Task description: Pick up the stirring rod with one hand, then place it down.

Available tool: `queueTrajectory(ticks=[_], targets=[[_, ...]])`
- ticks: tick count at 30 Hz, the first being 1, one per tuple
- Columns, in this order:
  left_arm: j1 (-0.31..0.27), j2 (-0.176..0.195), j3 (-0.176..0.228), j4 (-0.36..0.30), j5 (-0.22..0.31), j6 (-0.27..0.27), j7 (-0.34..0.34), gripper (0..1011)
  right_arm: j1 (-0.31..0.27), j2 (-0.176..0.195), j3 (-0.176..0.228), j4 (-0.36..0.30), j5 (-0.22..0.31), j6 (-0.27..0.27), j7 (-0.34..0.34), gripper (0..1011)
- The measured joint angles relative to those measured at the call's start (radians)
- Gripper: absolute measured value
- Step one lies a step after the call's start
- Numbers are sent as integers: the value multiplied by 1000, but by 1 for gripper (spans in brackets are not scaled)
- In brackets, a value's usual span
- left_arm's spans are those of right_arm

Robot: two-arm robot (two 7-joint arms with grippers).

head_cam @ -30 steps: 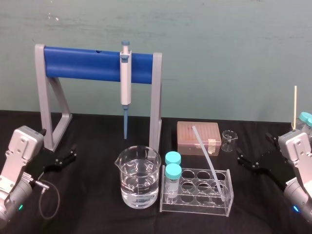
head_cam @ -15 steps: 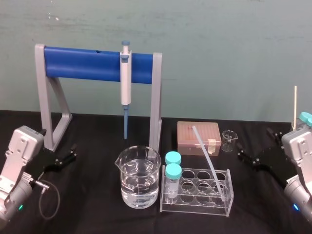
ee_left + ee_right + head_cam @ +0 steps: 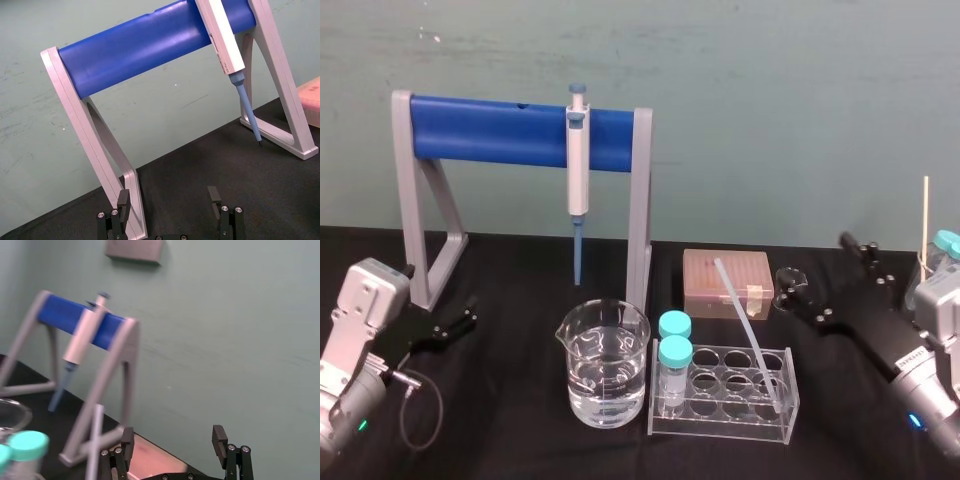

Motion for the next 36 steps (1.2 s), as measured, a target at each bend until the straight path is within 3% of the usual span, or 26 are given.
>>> queueTrajectory(ticks=[9,19,36], targets=[[0,0,0,0,0,0,0,1000,27,-14,-27,8,27,-17,123,1003],[0,0,0,0,0,0,0,1000,80,-49,-35,68,127,19,276,1003],[0,0,0,0,0,0,0,1000,169,-106,-27,189,156,62,397,1003]])
